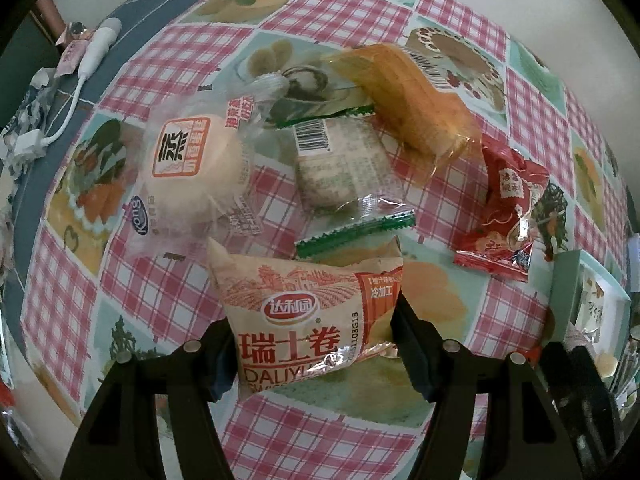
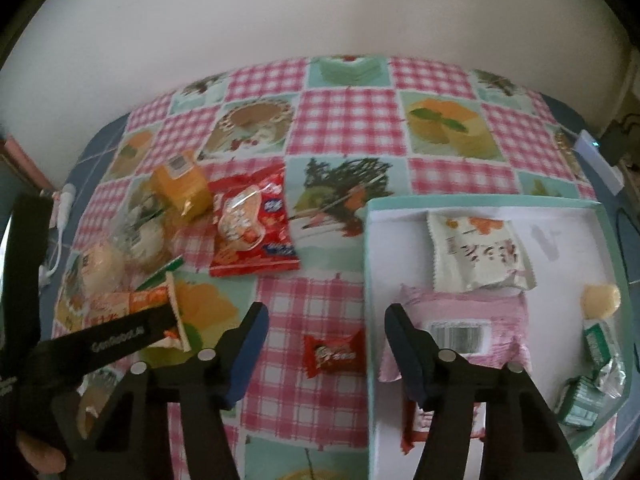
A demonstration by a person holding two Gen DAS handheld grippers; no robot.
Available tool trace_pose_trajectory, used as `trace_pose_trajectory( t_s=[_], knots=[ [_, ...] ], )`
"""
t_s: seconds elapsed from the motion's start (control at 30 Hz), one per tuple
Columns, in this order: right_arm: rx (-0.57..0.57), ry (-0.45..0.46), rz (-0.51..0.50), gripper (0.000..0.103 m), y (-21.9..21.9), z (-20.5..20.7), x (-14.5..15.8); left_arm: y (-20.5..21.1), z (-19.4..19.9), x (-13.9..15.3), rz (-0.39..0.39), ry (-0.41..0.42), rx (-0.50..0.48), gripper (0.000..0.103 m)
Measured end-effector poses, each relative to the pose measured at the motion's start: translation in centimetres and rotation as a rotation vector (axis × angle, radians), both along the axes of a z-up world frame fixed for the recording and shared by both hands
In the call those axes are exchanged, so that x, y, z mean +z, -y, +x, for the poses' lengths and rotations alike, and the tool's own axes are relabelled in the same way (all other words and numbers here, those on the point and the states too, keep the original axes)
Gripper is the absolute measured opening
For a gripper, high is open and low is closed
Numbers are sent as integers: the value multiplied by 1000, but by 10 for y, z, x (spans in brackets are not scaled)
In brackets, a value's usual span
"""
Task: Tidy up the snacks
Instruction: 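Move the right tool to the small red candy while the left tool holds the swiss roll pack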
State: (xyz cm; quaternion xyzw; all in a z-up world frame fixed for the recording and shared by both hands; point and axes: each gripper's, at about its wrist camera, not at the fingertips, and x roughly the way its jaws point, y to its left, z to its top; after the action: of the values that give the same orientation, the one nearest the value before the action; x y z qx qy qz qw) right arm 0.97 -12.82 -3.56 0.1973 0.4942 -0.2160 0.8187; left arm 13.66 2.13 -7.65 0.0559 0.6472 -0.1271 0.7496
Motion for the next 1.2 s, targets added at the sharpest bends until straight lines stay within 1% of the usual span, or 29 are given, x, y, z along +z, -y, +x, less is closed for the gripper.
trace_pose_trajectory(
  t_s=[0.03,0.1,0.2,0.27,0.3,0.4,0.5,0.6,0.77,0.9,1.0,1.2],
  knots=[
    [11,-4,7,59,-2,1,-2,3,0,-1,-2,-2,2,70],
    [26,-14,19,55,-4,2,-5,2,2,-3,-7,-5,3,70],
    [43,-29,-2,55,-8,3,-6,-2,2,-4,-13,-9,4,70],
    [48,-38,13,52,-9,3,-5,-3,3,-4,-15,-10,6,70],
    [55,-28,27,51,-11,3,-2,-4,2,-5,-15,-11,6,70],
    [80,-35,-4,51,-17,6,3,-3,2,-4,-15,-10,6,70],
    [89,-67,10,51,-20,8,-4,-3,1,-3,-17,-10,8,70],
    [74,-103,-13,51,-19,8,-12,-3,2,-3,-19,-12,9,70],
    [48,-147,11,51,-15,8,-22,-3,1,-3,-14,-11,12,70],
    [60,-145,25,51,-18,9,-25,-3,2,-4,-16,-12,14,70],
    [61,-139,72,51,-20,10,-30,-3,2,-4,-16,-12,14,70],
    [72,-105,93,51,-28,16,-30,-3,2,-4,-17,-14,15,71]
  ],
)
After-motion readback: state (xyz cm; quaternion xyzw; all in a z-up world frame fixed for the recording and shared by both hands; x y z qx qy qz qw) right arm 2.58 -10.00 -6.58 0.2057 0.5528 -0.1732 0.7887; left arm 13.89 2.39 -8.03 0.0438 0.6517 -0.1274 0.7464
